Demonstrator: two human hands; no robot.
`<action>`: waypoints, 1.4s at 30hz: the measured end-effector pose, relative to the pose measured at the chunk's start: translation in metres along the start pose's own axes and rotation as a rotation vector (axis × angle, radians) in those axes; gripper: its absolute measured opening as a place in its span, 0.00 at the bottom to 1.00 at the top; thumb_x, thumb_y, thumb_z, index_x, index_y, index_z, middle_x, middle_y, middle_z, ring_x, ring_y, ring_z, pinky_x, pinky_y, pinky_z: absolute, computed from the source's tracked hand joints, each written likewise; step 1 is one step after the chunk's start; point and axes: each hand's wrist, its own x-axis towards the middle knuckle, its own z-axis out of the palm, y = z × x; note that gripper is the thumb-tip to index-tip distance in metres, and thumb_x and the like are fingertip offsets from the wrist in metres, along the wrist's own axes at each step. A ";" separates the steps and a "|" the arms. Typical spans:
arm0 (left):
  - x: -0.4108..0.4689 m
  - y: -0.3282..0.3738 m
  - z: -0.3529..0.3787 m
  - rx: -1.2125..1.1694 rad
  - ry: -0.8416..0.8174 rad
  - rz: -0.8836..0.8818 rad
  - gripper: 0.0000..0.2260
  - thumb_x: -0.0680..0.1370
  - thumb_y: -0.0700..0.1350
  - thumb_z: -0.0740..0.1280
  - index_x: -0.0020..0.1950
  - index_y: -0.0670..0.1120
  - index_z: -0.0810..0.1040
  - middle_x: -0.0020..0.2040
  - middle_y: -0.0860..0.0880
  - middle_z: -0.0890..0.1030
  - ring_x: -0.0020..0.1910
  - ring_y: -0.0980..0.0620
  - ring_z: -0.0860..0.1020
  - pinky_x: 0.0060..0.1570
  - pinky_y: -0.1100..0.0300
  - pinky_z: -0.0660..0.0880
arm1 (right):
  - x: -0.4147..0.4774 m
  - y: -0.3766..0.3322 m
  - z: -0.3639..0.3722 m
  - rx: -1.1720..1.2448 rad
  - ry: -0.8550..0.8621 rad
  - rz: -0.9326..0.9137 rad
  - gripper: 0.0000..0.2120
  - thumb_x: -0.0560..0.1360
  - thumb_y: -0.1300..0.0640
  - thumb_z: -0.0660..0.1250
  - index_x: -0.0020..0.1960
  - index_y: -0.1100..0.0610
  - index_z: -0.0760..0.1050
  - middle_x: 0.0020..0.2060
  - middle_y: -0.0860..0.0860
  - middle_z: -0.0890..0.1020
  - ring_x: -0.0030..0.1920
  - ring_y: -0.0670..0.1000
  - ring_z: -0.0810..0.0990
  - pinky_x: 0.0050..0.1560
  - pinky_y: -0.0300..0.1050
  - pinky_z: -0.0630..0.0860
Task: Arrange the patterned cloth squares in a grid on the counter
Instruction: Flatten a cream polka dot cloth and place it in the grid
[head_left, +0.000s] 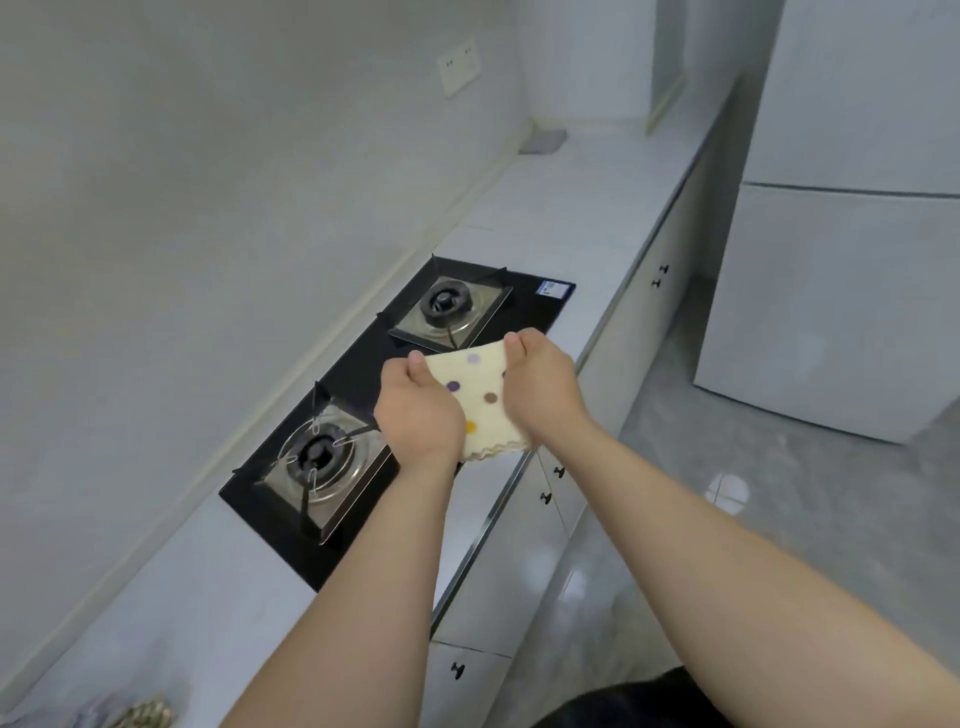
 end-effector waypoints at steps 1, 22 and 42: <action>0.006 0.008 0.016 -0.001 -0.013 0.014 0.15 0.87 0.49 0.54 0.54 0.41 0.74 0.38 0.54 0.74 0.35 0.61 0.71 0.28 0.74 0.67 | 0.016 0.004 -0.008 0.016 0.008 0.005 0.15 0.87 0.49 0.51 0.48 0.54 0.71 0.39 0.49 0.76 0.38 0.47 0.74 0.33 0.41 0.64; 0.121 0.170 0.409 -0.022 -0.307 -0.110 0.14 0.87 0.52 0.52 0.52 0.46 0.73 0.39 0.53 0.79 0.39 0.59 0.81 0.32 0.61 0.68 | 0.369 0.103 -0.207 -0.268 0.033 0.149 0.14 0.84 0.61 0.53 0.64 0.63 0.73 0.59 0.60 0.78 0.59 0.62 0.77 0.61 0.56 0.75; 0.358 0.168 0.577 0.036 -0.241 -0.302 0.16 0.86 0.54 0.53 0.53 0.45 0.74 0.37 0.56 0.77 0.38 0.56 0.77 0.39 0.56 0.73 | 0.667 0.133 -0.119 -0.177 -0.044 0.276 0.15 0.86 0.51 0.50 0.45 0.54 0.68 0.38 0.50 0.75 0.37 0.49 0.73 0.33 0.41 0.64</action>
